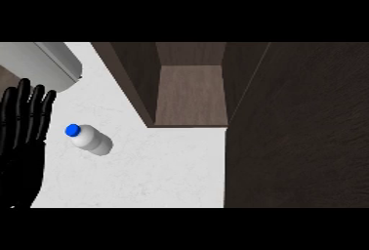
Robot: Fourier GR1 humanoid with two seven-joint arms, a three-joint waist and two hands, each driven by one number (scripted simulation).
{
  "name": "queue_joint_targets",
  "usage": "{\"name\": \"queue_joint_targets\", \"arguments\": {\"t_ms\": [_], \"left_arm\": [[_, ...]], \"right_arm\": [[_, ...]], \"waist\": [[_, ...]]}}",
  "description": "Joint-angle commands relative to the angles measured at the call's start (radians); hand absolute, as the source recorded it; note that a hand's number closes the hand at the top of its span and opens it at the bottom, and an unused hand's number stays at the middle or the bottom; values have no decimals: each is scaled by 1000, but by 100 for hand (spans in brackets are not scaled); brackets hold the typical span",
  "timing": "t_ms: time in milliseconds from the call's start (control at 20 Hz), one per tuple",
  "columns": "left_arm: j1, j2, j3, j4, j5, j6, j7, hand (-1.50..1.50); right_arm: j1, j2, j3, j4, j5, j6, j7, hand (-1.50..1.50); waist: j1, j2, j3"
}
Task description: Pick up the bottled water, place it into the cabinet and close the cabinet
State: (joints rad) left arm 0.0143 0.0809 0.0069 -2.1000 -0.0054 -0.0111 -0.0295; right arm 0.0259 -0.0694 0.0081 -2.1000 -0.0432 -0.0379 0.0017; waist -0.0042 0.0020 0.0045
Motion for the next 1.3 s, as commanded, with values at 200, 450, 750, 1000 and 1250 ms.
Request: {"name": "queue_joint_targets", "arguments": {"t_ms": [200,450,750,1000,1250], "left_arm": [[-12,-78,139,6,-205,291,38,-150],[3,-80,105,-30,-111,601,205,-150],[-1,-81,-89,-160,-370,751,433,-150],[-22,-81,-187,-249,-577,780,610,-150],[-41,-81,-216,-309,-700,765,763,-150]], "right_arm": [[83,-61,28,-116,-6,83,1,-150],[168,-52,157,-179,-122,180,78,-150],[181,-35,241,-342,-68,119,236,-150],[226,-4,362,-405,35,92,253,-150],[238,8,425,-489,88,40,328,-150]], "waist": [[-1,-6,-4],[-4,-9,-3],[0,-5,-4],[0,-4,-4],[-1,-6,-3]]}}
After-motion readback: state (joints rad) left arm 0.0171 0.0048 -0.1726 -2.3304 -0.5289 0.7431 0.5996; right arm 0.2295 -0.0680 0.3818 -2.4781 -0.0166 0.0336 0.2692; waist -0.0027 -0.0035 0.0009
